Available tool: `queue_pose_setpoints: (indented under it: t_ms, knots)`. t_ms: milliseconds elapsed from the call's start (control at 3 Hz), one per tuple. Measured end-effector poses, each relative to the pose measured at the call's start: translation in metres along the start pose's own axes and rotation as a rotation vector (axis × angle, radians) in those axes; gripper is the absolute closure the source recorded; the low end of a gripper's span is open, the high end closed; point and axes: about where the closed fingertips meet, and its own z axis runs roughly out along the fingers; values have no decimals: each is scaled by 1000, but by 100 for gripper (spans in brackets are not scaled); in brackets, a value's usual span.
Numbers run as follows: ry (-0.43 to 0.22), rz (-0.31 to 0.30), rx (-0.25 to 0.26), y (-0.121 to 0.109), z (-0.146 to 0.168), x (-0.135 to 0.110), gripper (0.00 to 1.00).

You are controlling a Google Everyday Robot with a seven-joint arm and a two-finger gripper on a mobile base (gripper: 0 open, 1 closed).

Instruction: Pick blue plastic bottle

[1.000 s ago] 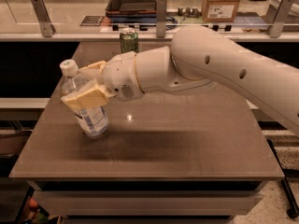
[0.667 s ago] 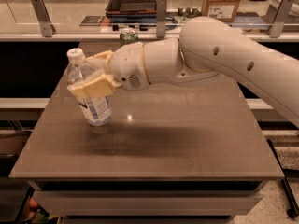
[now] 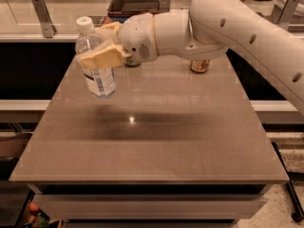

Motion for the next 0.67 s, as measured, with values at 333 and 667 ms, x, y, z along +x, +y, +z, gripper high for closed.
queue_pose_setpoints:
  t_ms: [333, 667]
  knots:
    - [-11, -73, 1, -20, -4, -29, 100]
    - [2, -133, 14, -26, -10, -57, 100]
